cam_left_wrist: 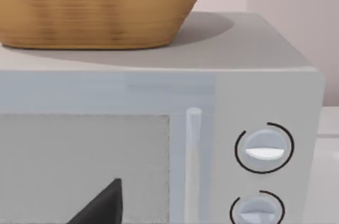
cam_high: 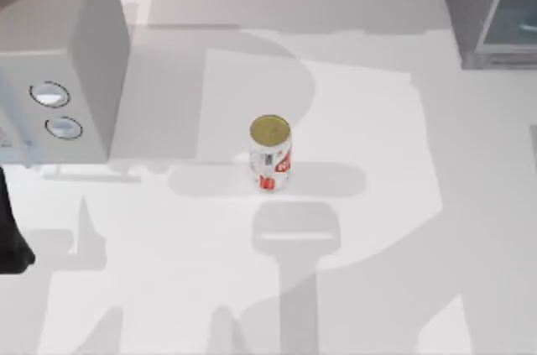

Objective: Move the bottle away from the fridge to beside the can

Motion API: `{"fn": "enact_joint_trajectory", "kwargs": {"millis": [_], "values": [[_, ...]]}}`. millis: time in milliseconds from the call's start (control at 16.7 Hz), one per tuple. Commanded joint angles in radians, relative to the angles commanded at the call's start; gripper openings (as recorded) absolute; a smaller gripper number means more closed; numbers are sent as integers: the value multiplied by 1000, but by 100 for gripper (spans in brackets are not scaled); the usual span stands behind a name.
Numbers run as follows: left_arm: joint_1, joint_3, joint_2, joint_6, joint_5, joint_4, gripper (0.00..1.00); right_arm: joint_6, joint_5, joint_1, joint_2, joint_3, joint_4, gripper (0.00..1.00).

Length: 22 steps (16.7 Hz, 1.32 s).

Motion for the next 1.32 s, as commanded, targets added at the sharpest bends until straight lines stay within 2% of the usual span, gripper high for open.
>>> {"fn": "enact_joint_trajectory", "kwargs": {"millis": [420,780,960,1320], "values": [[0,0,0,0,0,0,100,1,-2,0,-122,24,-147,0],[0,0,0,0,0,0,100,3,-3,-3,-134,6,-141,0],[0,0,0,0,0,0,100,3,-15,-18,-201,-93,-100,0],[0,0,0,0,0,0,100,4,-63,-58,-412,-475,28,0]]}}
